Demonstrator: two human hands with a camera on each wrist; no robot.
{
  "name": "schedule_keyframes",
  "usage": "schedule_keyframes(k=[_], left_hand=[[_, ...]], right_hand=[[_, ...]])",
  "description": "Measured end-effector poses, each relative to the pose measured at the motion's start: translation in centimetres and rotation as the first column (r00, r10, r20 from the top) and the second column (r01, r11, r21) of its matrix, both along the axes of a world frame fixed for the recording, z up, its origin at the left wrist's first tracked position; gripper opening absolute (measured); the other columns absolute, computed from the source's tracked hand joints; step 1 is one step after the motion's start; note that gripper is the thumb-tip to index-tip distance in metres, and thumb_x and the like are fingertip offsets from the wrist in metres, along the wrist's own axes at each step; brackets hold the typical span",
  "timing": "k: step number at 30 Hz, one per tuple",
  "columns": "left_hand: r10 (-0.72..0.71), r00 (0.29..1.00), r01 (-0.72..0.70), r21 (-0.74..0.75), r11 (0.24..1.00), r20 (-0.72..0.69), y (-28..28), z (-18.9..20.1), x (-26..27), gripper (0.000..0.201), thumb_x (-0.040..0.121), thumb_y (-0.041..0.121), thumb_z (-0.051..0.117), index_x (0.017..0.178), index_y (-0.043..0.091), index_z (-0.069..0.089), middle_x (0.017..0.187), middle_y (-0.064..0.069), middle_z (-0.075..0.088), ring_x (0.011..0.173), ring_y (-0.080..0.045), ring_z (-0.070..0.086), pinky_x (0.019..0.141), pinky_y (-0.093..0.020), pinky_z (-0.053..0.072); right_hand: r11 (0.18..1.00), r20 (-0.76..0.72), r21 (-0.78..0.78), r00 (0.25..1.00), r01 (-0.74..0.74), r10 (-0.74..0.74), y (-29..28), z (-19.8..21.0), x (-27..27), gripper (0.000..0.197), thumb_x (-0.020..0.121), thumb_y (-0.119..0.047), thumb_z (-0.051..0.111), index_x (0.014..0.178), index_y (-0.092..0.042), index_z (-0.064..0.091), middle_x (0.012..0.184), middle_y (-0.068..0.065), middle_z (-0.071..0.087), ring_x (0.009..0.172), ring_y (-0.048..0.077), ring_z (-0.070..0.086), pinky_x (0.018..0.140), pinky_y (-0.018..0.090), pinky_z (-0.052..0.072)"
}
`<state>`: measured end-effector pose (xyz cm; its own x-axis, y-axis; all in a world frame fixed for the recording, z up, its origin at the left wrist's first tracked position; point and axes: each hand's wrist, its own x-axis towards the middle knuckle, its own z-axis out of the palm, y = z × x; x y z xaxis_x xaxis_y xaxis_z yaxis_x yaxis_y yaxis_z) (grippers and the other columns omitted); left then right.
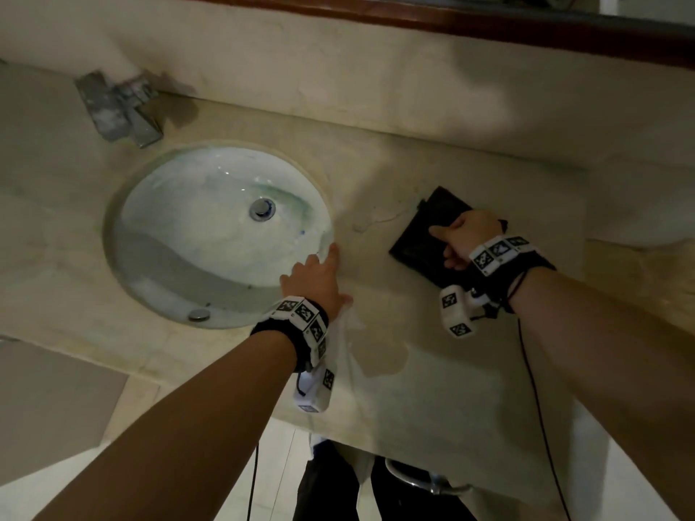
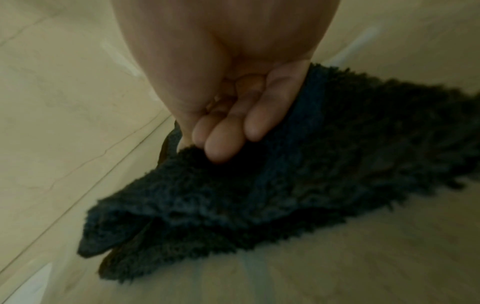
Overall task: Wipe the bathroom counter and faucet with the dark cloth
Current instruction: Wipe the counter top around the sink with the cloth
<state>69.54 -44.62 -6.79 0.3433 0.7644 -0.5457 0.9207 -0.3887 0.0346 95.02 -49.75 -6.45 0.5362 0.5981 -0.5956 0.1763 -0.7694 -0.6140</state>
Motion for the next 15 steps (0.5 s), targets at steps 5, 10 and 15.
schedule_keyframes(k=[5,10,15], left_hand=[[0.006,1.0,-0.006,-0.006,1.0,0.008,0.0,0.1,0.0,0.098,0.078,0.059,0.067,0.151,0.033,0.008,0.134,-0.01,0.045,0.12,-0.035,0.048,0.098,-0.051,0.042],[0.001,1.0,0.0,-0.031,1.0,0.019,0.1,0.5,0.1,0.098,0.077,0.06,0.067,0.15,0.034,0.008,0.131,-0.012,0.047,0.116,-0.038,0.05,0.095,-0.051,0.045],[-0.007,1.0,0.009,-0.062,0.998,0.023,0.3,0.6,0.0,0.1,0.075,0.061,0.067,0.149,0.034,0.006,0.131,-0.013,0.047,0.116,-0.038,0.05,0.094,-0.051,0.046]], right_hand=[[0.994,0.06,-0.011,0.992,-0.111,0.111,-0.7,0.5,-0.8,0.033,0.084,-0.035,0.074,0.078,-0.006,0.061,0.065,0.014,0.07,0.048,0.027,0.066,0.045,0.036,0.056],[0.845,-0.039,-0.169,0.86,-0.508,0.51,-5.9,1.8,-5.1,0.034,0.084,-0.034,0.074,0.081,-0.003,0.061,0.061,0.013,0.07,0.05,0.028,0.068,0.049,0.039,0.059],[0.802,-0.074,-0.202,0.825,-0.562,0.56,-9.9,1.7,-7.1,0.031,0.087,-0.035,0.071,0.084,-0.008,0.058,0.06,0.01,0.069,0.049,0.023,0.067,0.044,0.027,0.053]])
